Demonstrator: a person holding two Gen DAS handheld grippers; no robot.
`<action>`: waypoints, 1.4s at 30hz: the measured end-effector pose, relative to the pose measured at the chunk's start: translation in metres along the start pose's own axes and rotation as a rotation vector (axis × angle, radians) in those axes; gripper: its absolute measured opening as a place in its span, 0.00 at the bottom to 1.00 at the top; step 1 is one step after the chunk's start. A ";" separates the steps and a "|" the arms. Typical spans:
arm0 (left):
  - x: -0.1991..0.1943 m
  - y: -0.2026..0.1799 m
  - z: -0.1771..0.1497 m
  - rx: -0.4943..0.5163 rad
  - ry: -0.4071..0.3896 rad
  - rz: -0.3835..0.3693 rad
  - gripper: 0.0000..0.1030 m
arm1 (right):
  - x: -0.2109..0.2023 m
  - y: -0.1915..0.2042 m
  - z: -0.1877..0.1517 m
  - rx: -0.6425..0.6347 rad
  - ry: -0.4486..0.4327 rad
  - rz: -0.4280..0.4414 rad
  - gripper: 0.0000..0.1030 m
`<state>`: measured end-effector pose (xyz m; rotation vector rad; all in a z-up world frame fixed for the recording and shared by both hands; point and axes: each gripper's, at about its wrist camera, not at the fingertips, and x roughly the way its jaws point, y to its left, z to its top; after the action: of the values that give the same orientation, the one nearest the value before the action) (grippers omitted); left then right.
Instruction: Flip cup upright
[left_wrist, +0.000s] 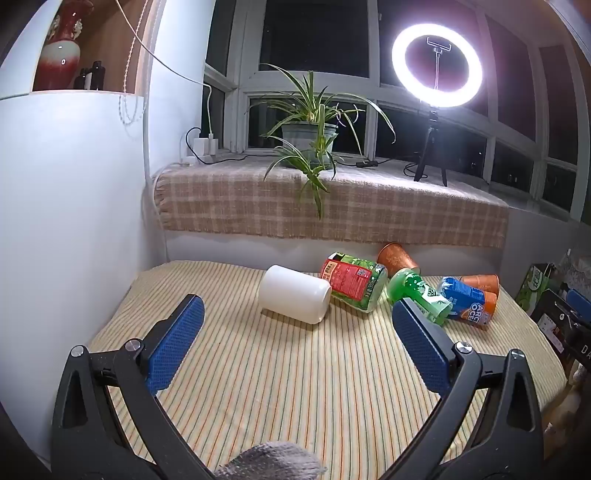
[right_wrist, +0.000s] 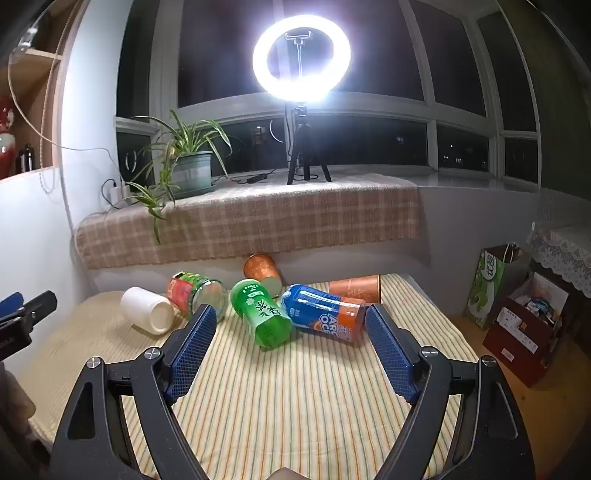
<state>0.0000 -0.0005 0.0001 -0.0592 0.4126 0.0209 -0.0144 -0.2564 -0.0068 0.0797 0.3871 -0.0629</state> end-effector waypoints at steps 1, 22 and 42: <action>0.000 0.000 0.000 0.001 -0.001 0.001 1.00 | 0.000 0.000 0.000 -0.001 -0.001 0.000 0.81; -0.006 0.001 0.003 -0.003 -0.017 -0.004 1.00 | -0.001 -0.001 0.000 0.011 -0.008 0.009 0.81; -0.007 0.003 0.012 -0.002 -0.027 -0.002 1.00 | 0.000 0.002 0.002 0.008 0.001 0.014 0.81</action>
<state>-0.0019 0.0032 0.0142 -0.0611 0.3856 0.0200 -0.0138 -0.2543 -0.0042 0.0903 0.3876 -0.0510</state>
